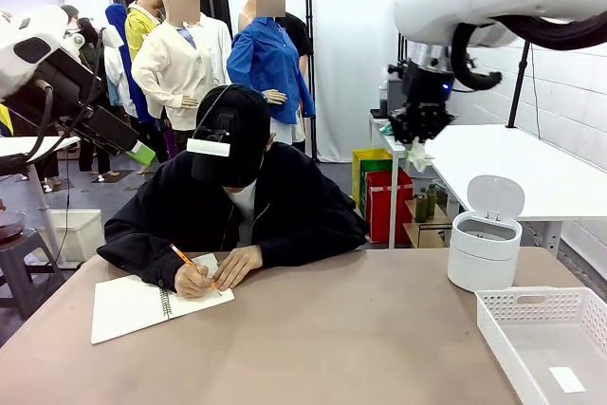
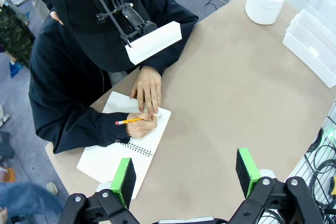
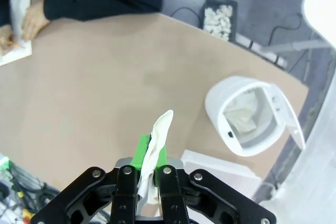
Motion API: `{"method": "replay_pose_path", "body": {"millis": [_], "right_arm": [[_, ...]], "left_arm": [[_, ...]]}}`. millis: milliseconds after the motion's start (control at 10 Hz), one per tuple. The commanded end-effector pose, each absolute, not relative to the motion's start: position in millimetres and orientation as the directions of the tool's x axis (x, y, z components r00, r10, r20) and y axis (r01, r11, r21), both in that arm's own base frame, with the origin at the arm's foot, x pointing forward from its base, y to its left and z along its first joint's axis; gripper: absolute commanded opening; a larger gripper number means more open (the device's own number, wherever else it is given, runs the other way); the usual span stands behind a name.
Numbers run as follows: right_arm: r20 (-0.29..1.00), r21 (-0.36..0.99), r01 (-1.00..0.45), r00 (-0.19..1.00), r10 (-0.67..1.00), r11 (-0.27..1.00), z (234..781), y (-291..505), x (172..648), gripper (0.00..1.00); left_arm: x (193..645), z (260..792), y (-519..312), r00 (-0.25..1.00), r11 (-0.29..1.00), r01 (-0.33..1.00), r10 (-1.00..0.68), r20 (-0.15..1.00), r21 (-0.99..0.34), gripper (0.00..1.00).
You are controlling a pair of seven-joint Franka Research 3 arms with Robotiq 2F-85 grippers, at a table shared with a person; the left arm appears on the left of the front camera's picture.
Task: Sort the paper based on its condition.
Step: If a person hands you a paper, place it in the Organizing basket , and if it's crumpled, put it in the Trash can.
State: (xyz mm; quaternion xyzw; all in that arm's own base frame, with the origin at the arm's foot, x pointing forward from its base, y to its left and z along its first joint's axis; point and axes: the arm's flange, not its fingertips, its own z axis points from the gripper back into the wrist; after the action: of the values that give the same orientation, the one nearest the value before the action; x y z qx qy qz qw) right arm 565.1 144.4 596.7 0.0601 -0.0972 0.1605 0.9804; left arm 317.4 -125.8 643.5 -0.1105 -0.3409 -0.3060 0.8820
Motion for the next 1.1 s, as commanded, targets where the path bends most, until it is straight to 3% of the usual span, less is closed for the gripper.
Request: {"method": "replay_pose_path", "body": {"millis": [0,600,1000], "right_arm": [[0.196,0.096,-0.264,0.95,0.241,0.96,570,117,566,0.06],[0.169,-0.069,-0.24,0.954,0.248,0.968,523,65,574,0.06],[0.169,-0.087,-0.303,0.934,0.313,0.949,519,47,571,0.06]], "left_arm": [[317,644,-125,0.58,0.789,0.615,-0.463,0.67,0.013,1.0],[317,644,-125,0.58,0.789,0.615,-0.463,0.67,0.013,1.0],[317,644,-125,0.58,0.789,0.615,-0.463,0.67,0.013,1.0]]}}
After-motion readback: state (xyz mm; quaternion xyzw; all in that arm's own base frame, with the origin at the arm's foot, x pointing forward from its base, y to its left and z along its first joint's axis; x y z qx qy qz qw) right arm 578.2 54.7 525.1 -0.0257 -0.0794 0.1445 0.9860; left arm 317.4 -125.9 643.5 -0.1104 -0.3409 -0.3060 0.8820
